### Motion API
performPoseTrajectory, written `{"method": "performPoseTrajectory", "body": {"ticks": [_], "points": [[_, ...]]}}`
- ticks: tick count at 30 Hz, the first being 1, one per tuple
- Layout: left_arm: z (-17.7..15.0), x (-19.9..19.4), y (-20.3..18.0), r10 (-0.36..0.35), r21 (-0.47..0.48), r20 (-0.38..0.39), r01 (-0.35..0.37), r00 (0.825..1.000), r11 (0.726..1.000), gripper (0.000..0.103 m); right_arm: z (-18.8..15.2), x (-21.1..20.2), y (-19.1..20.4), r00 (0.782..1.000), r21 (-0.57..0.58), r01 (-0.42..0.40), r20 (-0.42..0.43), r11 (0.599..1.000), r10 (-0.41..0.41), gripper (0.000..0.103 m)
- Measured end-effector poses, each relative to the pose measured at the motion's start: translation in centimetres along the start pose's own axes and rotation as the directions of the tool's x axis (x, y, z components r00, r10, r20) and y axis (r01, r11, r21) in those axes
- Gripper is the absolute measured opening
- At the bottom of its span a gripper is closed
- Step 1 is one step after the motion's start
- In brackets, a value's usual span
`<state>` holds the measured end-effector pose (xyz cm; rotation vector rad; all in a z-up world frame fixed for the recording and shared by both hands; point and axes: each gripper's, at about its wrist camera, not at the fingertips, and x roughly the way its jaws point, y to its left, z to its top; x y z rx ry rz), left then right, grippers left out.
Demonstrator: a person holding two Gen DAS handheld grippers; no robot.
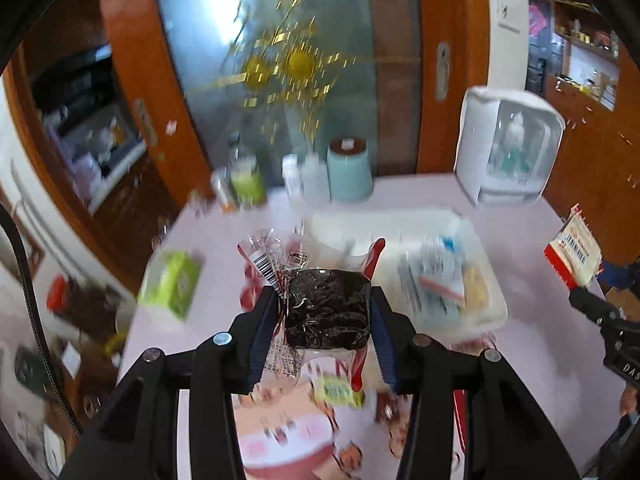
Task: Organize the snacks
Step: 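Carry both packets into the tray and open both tools, then move both tools back over the remaining snacks beside the tray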
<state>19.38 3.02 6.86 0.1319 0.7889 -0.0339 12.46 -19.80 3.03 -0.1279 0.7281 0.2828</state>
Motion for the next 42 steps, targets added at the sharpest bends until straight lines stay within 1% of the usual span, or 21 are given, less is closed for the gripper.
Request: {"method": "performPoseTrajectory", "body": {"ticks": [3, 4, 7, 10, 13, 15, 17, 18, 20, 21, 22, 24, 26, 29, 31, 35, 42], "points": [[3.7, 0.1, 0.1, -0.005, 0.042, 0.043, 0.003, 0.999, 0.999, 0.045, 3.4, -0.2, -0.1, 0.998, 0.012, 0.049, 0.035, 0.999, -0.049, 0.050], [5.0, 0.5, 0.3, -0.012, 0.052, 0.056, 0.009, 0.998, 0.999, 0.045, 4.0, -0.2, -0.2, 0.998, 0.019, 0.056, 0.041, 0.998, -0.057, 0.051], [7.9, 1.6, 0.2, -0.038, 0.076, 0.075, 0.033, 0.996, 0.997, 0.045, 6.8, 0.2, -0.3, 0.994, 0.051, 0.086, 0.064, 0.995, -0.089, 0.051], [9.8, 3.6, -0.1, -0.067, 0.096, 0.071, 0.060, 0.995, 0.994, 0.045, 8.4, 1.0, -0.1, 0.991, 0.078, 0.111, 0.071, 0.991, -0.117, 0.051], [10.7, 6.1, -0.5, -0.111, 0.098, 0.035, 0.107, 0.993, 0.989, 0.046, 9.5, 3.0, 0.3, 0.990, 0.121, 0.121, 0.059, 0.985, -0.128, 0.051], [10.9, 8.3, -0.8, -0.139, 0.102, 0.004, 0.138, 0.990, 0.985, 0.046, 9.9, 4.8, 0.4, 0.989, 0.147, 0.135, 0.039, 0.980, -0.142, 0.051], [10.4, 10.3, -1.4, -0.157, 0.115, -0.023, 0.159, 0.987, 0.981, 0.047, 10.0, 6.4, 0.5, 0.989, 0.164, 0.142, 0.013, 0.976, -0.146, 0.052], [10.2, 11.3, -1.7, -0.165, 0.124, -0.033, 0.168, 0.986, 0.978, 0.050, 10.0, 7.1, 0.5, 0.990, 0.173, 0.141, 0.000, 0.975, -0.143, 0.053], [9.5, 13.1, -2.4, -0.178, 0.145, -0.051, 0.183, 0.983, 0.972, 0.062, 10.0, 9.0, 0.4, 0.991, 0.195, 0.136, -0.031, 0.971, -0.132, 0.055], [9.3, 13.8, -2.6, -0.179, 0.154, -0.062, 0.186, 0.982, 0.970, 0.074, 9.9, 10.1, 0.3, 0.991, 0.205, 0.133, -0.050, 0.970, -0.125, 0.057], [8.9, 14.7, -2.9, -0.182, 0.170, -0.073, 0.192, 0.981, 0.967, 0.081, 9.8, 11.0, 0.3, 0.990, 0.209, 0.135, -0.070, 0.968, -0.123, 0.059], [8.1, 15.7, -3.4, -0.179, 0.194, -0.077, 0.191, 0.981, 0.962, 0.082, 9.2, 12.9, 0.2, 0.984, 0.206, 0.150, -0.124, 0.967, -0.126, 0.062], [7.5, 16.7, -3.6, -0.164, 0.214, -0.089, 0.180, 0.982, 0.960, 0.083, 8.6, 14.1, 0.2, 0.976, 0.205, 0.178, -0.158, 0.962, -0.147, 0.063], [6.8, 17.8, -3.4, -0.180, 0.205, -0.112, 0.200, 0.977, 0.958, 0.083, 7.7, 15.0, 0.1, 0.970, 0.208, 0.192, -0.186, 0.959, -0.154, 0.068], [6.5, 18.2, -3.1, -0.189, 0.197, -0.124, 0.211, 0.974, 0.957, 0.083, 7.2, 15.3, 0.1, 0.968, 0.212, 0.194, -0.199, 0.958, -0.152, 0.071], [6.2, 18.7, -2.5, -0.186, 0.187, -0.131, 0.209, 0.974, 0.960, 0.083, 6.7, 15.7, -0.1, 0.963, 0.213, 0.204, -0.220, 0.956, -0.157, 0.071], [6.1, 17.8, -1.4, -0.190, 0.165, -0.128, 0.210, 0.973, 0.964, 0.083, 6.4, 14.6, -0.6, 0.967, 0.229, 0.189, -0.215, 0.955, -0.140, 0.071]]}}
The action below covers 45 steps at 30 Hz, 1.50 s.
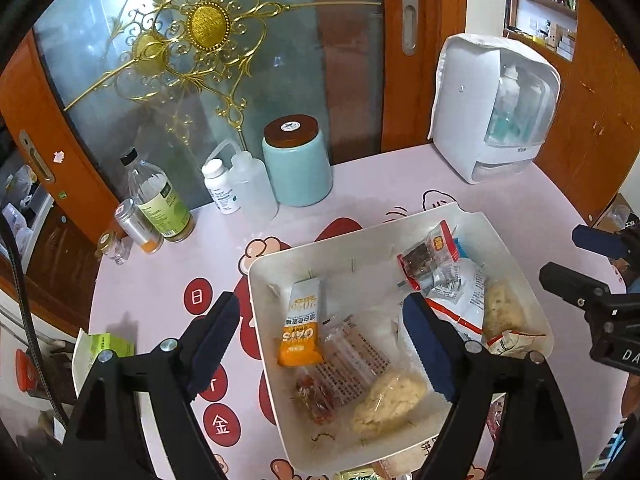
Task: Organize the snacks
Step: 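Move both tools back over the remaining snacks beside the tray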
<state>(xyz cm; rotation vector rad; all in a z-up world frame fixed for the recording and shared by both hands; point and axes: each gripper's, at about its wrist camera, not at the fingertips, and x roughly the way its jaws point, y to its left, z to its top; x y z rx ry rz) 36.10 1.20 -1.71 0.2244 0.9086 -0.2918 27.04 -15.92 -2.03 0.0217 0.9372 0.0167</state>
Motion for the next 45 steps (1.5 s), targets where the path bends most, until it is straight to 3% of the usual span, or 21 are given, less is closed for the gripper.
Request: {"method": "performPoseTrajectory", "body": {"ticks": [24, 34, 45], "points": [[-6.5, -7.0, -3.2, 0.018, 0.122, 0.039, -0.022, 0.999, 0.992, 0.083, -6.6, -5.1, -1.8, 0.999, 0.024, -0.042, -0.007, 0.999, 0.042, 0.071], [-11.8, -8.5, -5.1, 0.002, 0.280, 0.028, -0.010, 1.000, 0.960, 0.083, -10.3, -6.0, -3.3, 0.998, 0.080, -0.046, -0.038, 0.996, 0.049, 0.071], [-18.0, -6.4, -5.4, -0.040, 0.395, -0.073, 0.066, 0.997, 0.916, 0.083, -14.1, -3.9, -3.3, 0.994, 0.092, -0.018, -0.109, 0.996, 0.028, 0.071]]}}
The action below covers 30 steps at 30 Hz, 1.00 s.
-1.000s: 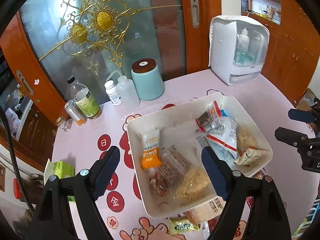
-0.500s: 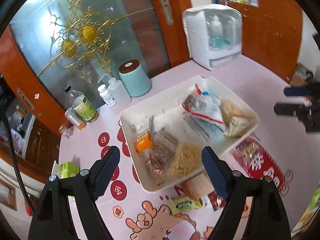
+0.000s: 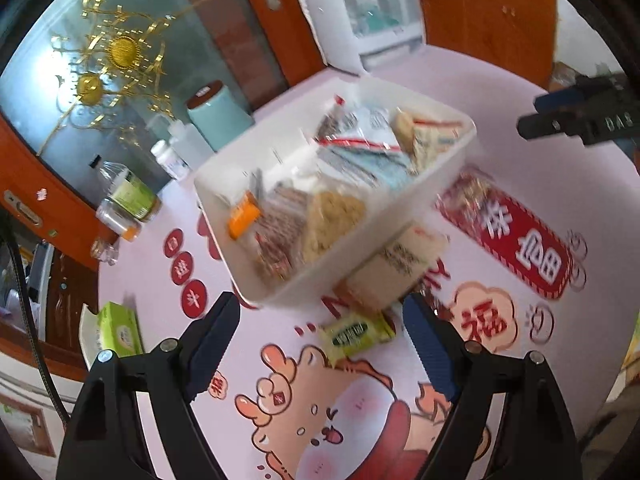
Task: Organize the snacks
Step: 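Move both tools back over the remaining snacks beside the tray, then grasp the green snack packet with the left tool while the right tool grasps the clear nut bag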
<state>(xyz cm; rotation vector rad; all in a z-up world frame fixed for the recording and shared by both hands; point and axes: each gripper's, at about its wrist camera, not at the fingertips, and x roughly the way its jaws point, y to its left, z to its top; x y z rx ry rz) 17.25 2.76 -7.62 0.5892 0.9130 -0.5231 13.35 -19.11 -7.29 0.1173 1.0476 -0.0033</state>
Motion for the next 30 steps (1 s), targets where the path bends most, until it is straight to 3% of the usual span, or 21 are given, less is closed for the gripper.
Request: {"method": "performPoseTrajectory", "body": {"ticks": [7, 15, 30], "points": [[-3.4, 1.8, -1.5, -0.090, 0.133, 0.035, 0.085, 0.995, 0.987, 0.083, -1.7, 2.9, 0.3, 0.998, 0.029, -0.010, -0.070, 1.000, 0.012, 0.071], [-6.4, 6.7, -4.2, -0.050, 0.367, 0.039, 0.033, 0.998, 0.930, 0.083, -3.1, 6.3, 0.0, 0.992, 0.115, -0.015, -0.126, 0.993, 0.030, 0.071], [-6.1, 11.6, -3.2, -0.164, 0.417, 0.035, 0.135, 0.986, 0.899, 0.082, -3.4, 12.0, -0.1, 0.985, 0.188, 0.042, -0.174, 0.981, -0.008, 0.071]]}}
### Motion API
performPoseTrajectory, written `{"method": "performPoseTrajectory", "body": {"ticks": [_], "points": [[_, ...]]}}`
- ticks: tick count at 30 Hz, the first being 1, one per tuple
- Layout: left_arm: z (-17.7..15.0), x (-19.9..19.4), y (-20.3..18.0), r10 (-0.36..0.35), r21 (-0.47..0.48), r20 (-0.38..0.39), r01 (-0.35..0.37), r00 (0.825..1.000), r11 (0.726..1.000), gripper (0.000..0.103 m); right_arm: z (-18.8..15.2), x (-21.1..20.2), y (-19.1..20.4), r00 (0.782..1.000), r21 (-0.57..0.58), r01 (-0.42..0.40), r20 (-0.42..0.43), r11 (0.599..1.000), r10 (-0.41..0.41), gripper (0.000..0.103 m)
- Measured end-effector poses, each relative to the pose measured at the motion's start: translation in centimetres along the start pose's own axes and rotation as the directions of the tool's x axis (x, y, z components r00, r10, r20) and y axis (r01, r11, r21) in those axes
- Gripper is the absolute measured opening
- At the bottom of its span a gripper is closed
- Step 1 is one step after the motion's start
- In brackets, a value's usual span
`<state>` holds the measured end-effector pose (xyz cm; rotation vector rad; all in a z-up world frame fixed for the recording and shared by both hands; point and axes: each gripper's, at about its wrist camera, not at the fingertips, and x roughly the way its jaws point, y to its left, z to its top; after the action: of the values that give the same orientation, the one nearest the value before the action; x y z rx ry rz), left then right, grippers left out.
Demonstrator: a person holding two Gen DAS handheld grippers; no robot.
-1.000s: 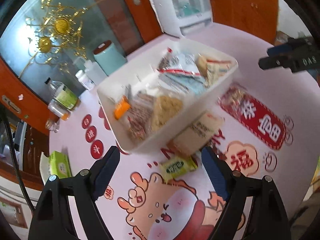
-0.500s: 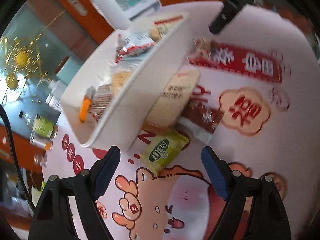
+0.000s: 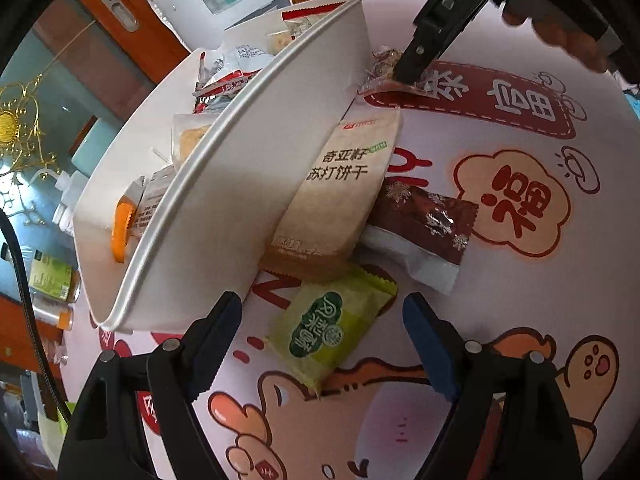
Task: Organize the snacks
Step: 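Grasp the green snack packet with the left tool while the right tool grasps the clear nut bag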
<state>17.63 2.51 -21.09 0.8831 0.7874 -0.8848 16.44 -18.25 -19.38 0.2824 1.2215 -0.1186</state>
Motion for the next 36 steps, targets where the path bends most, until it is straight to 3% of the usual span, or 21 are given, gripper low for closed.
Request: {"method": "performPoseTrajectory", "body": {"ticks": [8, 13, 17, 18, 19, 21, 23, 24, 28, 36], "points": [[0.2, 0.7, 1.5, -0.086, -0.022, 0.034, 0.087, 0.996, 0.996, 0.070, 0.9, 1.6, 0.1, 1.000, 0.003, 0.006, 0.014, 1.000, -0.006, 0.071], [0.5, 1.4, 2.7, -0.170, -0.072, 0.038, 0.172, 0.985, 0.982, 0.051, 1.1, 2.0, 0.9, 0.998, -0.043, 0.043, 0.049, 0.998, -0.041, 0.072], [0.7, 1.6, 2.8, -0.152, -0.107, 0.032, 0.155, 0.988, 0.982, 0.048, 0.7, 2.1, 1.6, 0.995, -0.070, 0.072, 0.076, 0.995, -0.067, 0.072], [0.6, 1.6, 2.8, -0.149, -0.125, 0.032, 0.152, 0.988, 0.980, 0.045, 0.5, 2.2, 1.8, 0.993, -0.080, 0.083, 0.085, 0.993, -0.076, 0.072], [0.5, 1.4, 3.0, -0.151, -0.155, 0.033, 0.154, 0.988, 0.976, 0.036, 0.4, 2.2, 2.1, 0.992, -0.087, 0.090, 0.092, 0.992, -0.082, 0.071], [0.5, 1.4, 3.1, -0.149, -0.212, 0.023, 0.151, 0.989, 0.966, 0.036, 0.1, 2.2, 2.4, 0.991, -0.105, 0.102, 0.101, 0.989, -0.091, 0.070], [0.3, 1.2, 3.0, -0.141, -0.258, 0.017, 0.141, 0.990, 0.956, 0.035, -0.1, 2.2, 2.9, 0.989, -0.124, 0.112, 0.111, 0.986, -0.098, 0.061], [0.1, 1.0, 2.9, -0.142, -0.278, 0.017, 0.141, 0.990, 0.950, 0.035, -0.2, 2.1, 3.2, 0.988, -0.136, 0.120, 0.116, 0.983, -0.104, 0.054], [-0.5, 0.4, 2.3, -0.144, -0.375, 0.009, 0.136, 0.990, 0.917, 0.034, -0.6, 1.9, 3.1, 0.991, -0.114, 0.084, 0.110, 0.990, -0.072, 0.050], [-1.1, -1.7, 0.6, -0.153, -0.592, -0.020, 0.112, 0.988, 0.798, 0.034, -3.0, 0.7, 3.1, 0.997, -0.124, 0.021, 0.082, 0.992, -0.011, 0.045]]}}
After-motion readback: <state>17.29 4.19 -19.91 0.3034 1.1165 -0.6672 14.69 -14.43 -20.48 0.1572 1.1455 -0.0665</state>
